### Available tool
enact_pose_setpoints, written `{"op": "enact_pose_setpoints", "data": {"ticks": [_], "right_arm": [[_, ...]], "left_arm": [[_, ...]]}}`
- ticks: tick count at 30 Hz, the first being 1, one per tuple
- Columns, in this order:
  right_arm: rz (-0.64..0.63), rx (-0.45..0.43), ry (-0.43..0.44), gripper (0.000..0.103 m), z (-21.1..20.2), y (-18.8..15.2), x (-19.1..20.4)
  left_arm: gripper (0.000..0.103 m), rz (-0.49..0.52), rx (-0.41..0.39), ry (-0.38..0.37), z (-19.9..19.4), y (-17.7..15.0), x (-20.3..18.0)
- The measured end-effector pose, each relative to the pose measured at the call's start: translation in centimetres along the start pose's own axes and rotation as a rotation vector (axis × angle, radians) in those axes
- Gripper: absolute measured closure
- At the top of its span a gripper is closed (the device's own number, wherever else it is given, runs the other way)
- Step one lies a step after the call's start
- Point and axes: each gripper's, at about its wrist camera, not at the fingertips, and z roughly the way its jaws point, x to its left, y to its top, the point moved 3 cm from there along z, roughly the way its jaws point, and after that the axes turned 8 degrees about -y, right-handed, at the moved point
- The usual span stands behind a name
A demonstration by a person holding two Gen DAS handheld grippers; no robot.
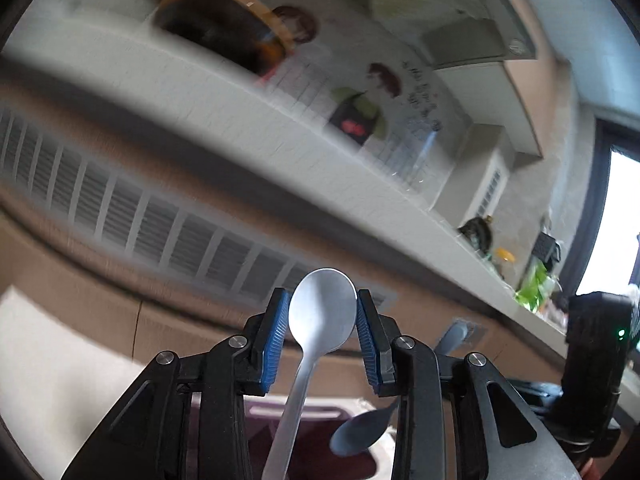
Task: Organize utensils
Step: 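Open the right gripper over the caddy while the left gripper opens too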
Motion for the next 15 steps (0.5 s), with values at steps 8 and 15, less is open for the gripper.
{"op": "enact_pose_setpoints", "data": {"ticks": [8,15], "right_arm": [[-0.009,0.131,0.068,0.089,2.8,-4.4,-0.6],[-0.087,0.112,-0.114,0.064,-2.2,-9.3,-2.8]], "left_arm": [[0.054,-0.012,0.129,0.088,-0.9,-2.8,2.9],[0.047,0.108,0.19,0.211,-7.4,-3.2,1.0]]}}
